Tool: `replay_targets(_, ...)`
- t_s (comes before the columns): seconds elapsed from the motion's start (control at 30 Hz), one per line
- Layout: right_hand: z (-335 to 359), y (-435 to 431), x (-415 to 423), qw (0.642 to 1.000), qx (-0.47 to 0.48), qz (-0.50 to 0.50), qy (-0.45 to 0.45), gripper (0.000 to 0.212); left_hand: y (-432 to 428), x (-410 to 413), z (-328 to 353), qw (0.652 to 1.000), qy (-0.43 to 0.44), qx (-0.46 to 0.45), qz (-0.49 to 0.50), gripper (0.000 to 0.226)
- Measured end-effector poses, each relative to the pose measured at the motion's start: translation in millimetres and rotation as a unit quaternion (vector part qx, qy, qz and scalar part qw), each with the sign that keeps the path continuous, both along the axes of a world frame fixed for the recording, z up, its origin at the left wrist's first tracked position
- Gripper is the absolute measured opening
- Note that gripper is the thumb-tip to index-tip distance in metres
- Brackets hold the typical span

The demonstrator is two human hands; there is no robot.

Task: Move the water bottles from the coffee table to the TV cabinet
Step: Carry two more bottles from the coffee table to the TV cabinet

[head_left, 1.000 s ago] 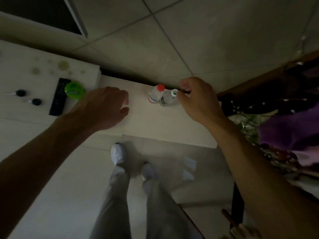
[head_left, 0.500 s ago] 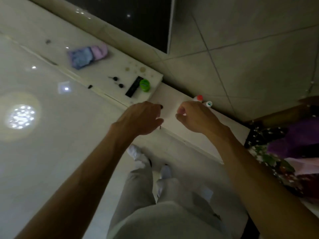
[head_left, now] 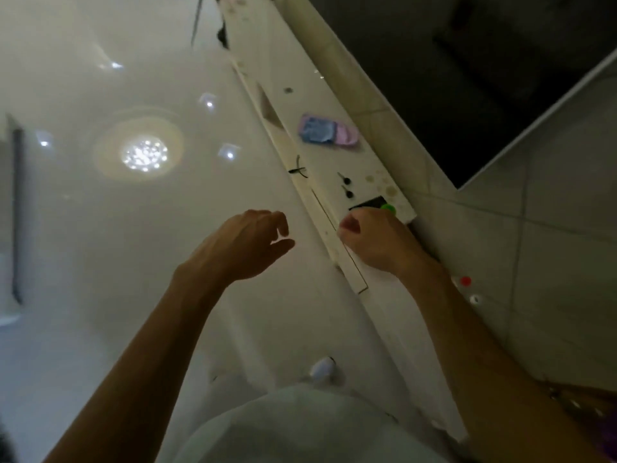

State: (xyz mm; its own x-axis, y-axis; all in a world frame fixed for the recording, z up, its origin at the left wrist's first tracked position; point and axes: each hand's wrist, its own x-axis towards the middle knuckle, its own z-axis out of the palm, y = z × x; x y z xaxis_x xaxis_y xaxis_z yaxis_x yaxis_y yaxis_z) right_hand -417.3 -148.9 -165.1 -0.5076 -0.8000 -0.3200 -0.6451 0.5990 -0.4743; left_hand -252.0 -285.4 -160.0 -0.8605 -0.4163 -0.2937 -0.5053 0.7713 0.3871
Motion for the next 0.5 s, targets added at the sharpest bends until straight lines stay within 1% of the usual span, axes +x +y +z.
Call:
replay_targets(0.13, 8.0, -67.2, 73.6, 0.997, -0.018, 0.075, 0.022, 0.023, -35.9, 88.7, 2.6, 0.997, -0.001, 0.003, 0.073, 0.031)
replay_targets(0.27, 1.6, -129.8, 157.6, 0.986, -0.015, 0.163, 0.030, 0.025, -63.5, 179.2, -1.9, 0.988, 0.000, 0.003, 0.154, 0.031)
replay_targets(0.4, -4.6, -184.8, 236.7, 0.966, -0.023, 0.253, 0.039, 0.024, -82.9, 264.1, -5.9, 0.971, -0.010, 0.006, 0.238, 0.031)
replay_targets(0.5, -2.5, -217.2, 289.0, 0.947, -0.026, 0.319, 0.038, 0.024, -91.6, 322.7, -2.0, 0.951, 0.011, -0.014, 0.310, 0.027)
